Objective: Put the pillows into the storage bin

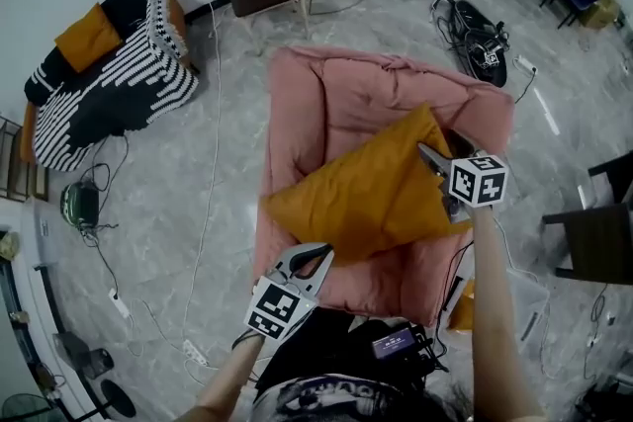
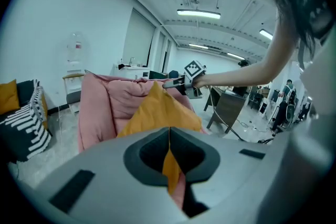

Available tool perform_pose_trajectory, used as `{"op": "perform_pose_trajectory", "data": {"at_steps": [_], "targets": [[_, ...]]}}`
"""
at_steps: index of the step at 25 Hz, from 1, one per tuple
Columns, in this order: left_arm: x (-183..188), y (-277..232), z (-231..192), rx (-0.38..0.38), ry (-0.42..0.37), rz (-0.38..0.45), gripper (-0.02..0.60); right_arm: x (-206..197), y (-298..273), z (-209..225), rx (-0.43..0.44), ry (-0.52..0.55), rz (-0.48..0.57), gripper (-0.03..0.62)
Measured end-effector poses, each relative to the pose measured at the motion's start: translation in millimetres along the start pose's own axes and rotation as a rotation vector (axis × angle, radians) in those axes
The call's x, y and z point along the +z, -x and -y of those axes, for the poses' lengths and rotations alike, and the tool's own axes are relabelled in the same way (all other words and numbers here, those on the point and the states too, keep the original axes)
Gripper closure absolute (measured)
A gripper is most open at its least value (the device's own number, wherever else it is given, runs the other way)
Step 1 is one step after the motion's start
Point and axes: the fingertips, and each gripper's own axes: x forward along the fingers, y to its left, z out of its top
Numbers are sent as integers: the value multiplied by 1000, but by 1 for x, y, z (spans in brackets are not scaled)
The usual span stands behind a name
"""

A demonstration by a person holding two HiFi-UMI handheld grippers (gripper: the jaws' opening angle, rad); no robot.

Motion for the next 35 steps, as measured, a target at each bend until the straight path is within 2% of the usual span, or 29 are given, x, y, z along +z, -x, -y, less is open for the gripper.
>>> {"op": "perform_pose_trajectory", "data": {"at_steps": [6,10,12,15,18,22,27,35], "targets": [[-9,11,-2,9,10,-10,568,20,-43,10,47,37,-33,191],[-16,16,0,10,12,-17,568,16,-62,14,33,-11,-83,195],[-19,19,0,14,19,-15,568,10,-61,11,11,-9,-92,333],[-20,22,1,17,24,-9,568,6,-43,1,-20,-28,-3,433],[-19,24,0,9,19,0,568,7,-11,-14,-17,-120,119,478],[-14,24,0,-7,-2,13,568,4,38,-39,-17,-193,227,510],[1,21,7,-37,-44,41,568,-5,93,-62,-41,-269,313,531],[8,25,29,-95,-83,54,568,-19,190,-93,-85,-470,519,568]]}}
